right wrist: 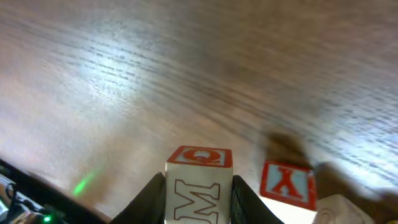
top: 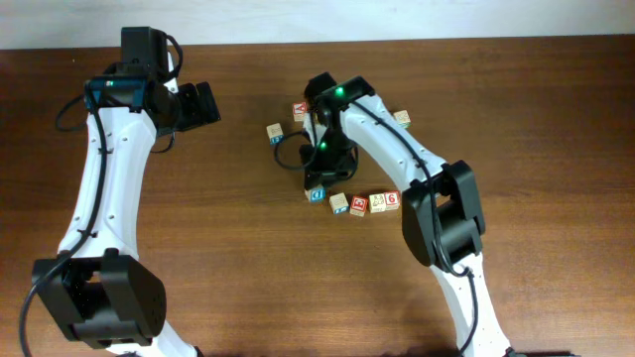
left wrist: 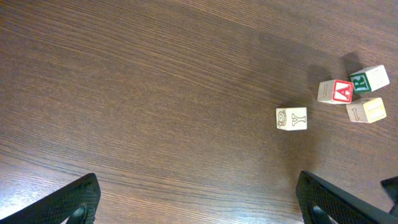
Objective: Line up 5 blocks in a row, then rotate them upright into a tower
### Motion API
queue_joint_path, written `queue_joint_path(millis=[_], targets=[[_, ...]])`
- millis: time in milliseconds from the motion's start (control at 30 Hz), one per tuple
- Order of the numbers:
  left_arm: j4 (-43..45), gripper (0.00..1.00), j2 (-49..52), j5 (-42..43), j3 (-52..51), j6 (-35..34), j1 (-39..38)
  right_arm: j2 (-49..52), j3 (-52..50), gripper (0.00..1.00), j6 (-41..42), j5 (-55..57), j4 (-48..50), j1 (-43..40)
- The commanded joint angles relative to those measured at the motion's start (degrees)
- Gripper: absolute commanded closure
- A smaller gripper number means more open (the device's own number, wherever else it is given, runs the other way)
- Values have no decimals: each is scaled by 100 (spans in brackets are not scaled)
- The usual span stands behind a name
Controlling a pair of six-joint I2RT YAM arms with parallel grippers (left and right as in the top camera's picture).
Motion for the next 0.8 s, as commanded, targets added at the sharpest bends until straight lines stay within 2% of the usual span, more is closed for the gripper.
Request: queue_joint_path(millis=[0,233,533,600,767], targets=[[2,1,31,-59,94,-74,4,-162,105,71,238,638,-55,170],[2,1,31,-59,94,-74,2,-162,105,71,564,1233,-195,326],[2,1,31,-59,94,-74,2,-162,107,71,566,1226,-365,328],[0,1,31,-59,94,-74,4,-162,107,65,564,1226,-382,328],[2,1,31,-59,94,-74,2,-162,105,60,564,1224,-387,328]])
